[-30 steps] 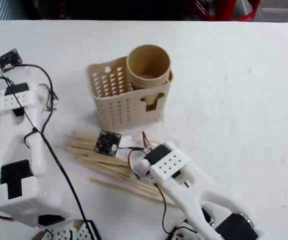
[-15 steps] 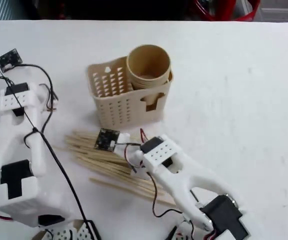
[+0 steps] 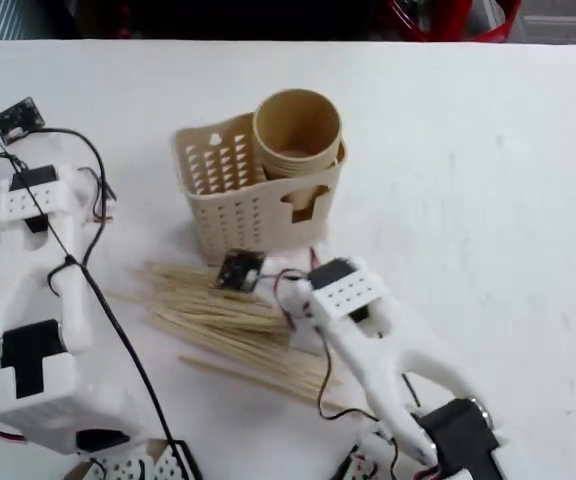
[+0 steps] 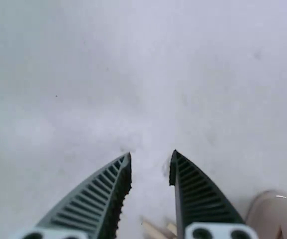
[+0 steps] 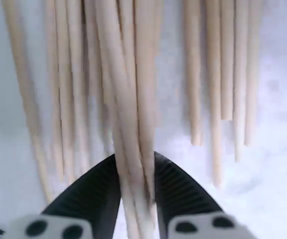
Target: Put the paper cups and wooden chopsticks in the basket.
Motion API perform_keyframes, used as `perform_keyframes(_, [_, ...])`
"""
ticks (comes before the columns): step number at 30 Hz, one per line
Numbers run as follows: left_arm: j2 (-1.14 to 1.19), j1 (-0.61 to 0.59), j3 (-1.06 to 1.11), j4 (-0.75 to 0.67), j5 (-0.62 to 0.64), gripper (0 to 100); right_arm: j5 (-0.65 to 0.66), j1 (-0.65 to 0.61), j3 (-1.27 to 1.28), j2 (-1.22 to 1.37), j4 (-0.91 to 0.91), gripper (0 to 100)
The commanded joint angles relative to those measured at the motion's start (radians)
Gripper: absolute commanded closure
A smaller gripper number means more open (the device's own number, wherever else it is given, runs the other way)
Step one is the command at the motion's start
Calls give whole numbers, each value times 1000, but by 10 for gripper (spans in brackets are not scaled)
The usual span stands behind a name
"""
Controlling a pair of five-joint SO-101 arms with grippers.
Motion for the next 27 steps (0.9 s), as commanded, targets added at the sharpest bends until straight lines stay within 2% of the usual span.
perform_keyframes(1, [-24, -7, -5, -21, 12, 849, 86, 231, -21, -82, 16, 982])
perform_keyframes(4, [-24, -4, -6, -21, 12, 849, 97, 328, -21, -105, 15, 981])
perform_keyframes(7, [-24, -4, -6, -21, 11, 849, 77, 367, -18, -105, 16, 975])
perform_keyframes(11, [-24, -4, -5, -21, 11, 849, 38, 366, -14, -107, 16, 857])
perform_keyframes(14, [-24, -4, 0, -21, 11, 849, 40, 357, -14, -107, 19, 781])
perform_keyframes(21, [-24, -4, 2, -21, 11, 849, 41, 309, -18, -116, 22, 821])
perform_keyframes(25, [-24, -4, 0, -21, 11, 849, 48, 213, -20, -113, 19, 819])
perform_keyframes(27, [-24, -4, 0, -21, 11, 849, 97, 163, -20, -104, 18, 819])
